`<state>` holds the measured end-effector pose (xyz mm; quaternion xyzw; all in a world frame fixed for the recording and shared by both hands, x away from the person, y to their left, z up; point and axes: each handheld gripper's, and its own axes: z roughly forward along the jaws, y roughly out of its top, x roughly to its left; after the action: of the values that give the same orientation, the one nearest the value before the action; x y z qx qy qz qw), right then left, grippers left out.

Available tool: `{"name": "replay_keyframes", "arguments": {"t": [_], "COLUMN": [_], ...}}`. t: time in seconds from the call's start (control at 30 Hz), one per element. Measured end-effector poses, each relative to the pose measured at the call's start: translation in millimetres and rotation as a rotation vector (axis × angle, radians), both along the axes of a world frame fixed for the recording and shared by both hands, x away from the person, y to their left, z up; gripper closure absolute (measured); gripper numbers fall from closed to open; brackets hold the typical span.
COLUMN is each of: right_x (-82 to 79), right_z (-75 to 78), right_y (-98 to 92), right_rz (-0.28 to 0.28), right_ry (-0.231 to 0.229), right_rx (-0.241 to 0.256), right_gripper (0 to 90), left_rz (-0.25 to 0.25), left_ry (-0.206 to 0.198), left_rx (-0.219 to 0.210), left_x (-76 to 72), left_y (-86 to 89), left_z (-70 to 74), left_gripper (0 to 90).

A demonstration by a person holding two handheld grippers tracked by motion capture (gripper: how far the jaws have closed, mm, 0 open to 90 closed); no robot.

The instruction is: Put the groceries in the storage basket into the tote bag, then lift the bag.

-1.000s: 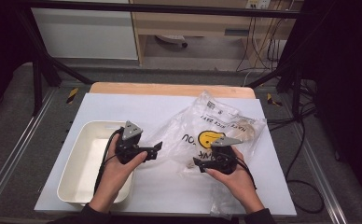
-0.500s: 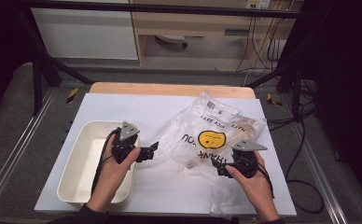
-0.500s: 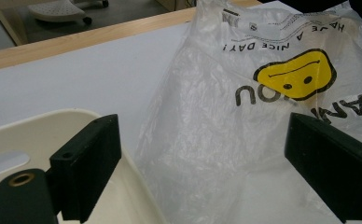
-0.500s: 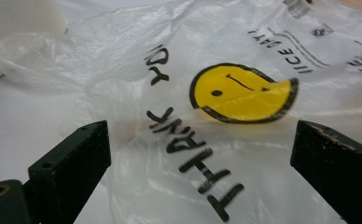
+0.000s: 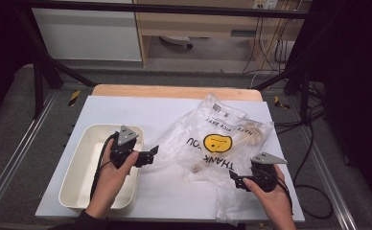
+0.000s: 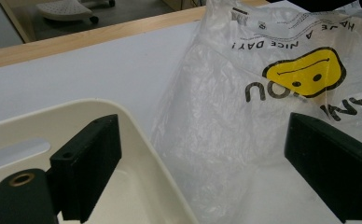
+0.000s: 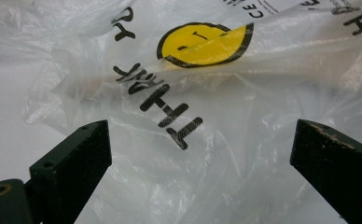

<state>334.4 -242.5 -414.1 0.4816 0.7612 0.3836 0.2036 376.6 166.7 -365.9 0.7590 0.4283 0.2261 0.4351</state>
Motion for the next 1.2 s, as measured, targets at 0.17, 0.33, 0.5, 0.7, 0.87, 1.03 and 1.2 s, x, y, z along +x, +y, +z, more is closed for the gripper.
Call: {"name": "replay_keyframes", "arguments": {"t": [0.17,0.33,0.5,0.7,0.87,1.03,1.2], "right_x": [-5.8,-11.0,-15.1,-15.9,-13.1,-8.7,-4.4], "right_z": [-3.6,-11.3,-18.4,-27.7,-33.2,-38.0,-39.0], "right_y": [-10.7,-20.6,-28.6,-27.2,-19.5,-11.2,-2.6], "right_rz": [-0.026,-0.047,-0.065,-0.053,-0.029,-0.002,0.014], "right_ry": [0.016,0.053,0.083,0.134,0.164,0.186,0.177], "right_rx": [0.004,0.009,0.015,0.007,-0.013,-0.039,-0.050], "right_gripper": [6.1,5.9,5.9,5.9,6.0,5.7,5.2], "left_rz": [0.011,0.007,0.006,0.003,-0.002,-0.007,-0.002], "left_ry": [-0.005,-0.007,-0.012,-0.015,-0.013,-0.010,-0.016], "left_rx": [-0.003,0.000,0.004,0.007,0.008,0.005,0.007], "left_x": [-1.6,-2.8,-3.2,-5.2,-5.4,-5.7,-5.4], "left_y": [3.8,4.8,5.2,4.5,4.3,3.1,4.6], "left_z": [0.4,0.9,1.4,1.6,1.4,0.6,1.5], "left_gripper": [10.5,10.6,10.6,10.6,10.6,10.8,11.0]}}
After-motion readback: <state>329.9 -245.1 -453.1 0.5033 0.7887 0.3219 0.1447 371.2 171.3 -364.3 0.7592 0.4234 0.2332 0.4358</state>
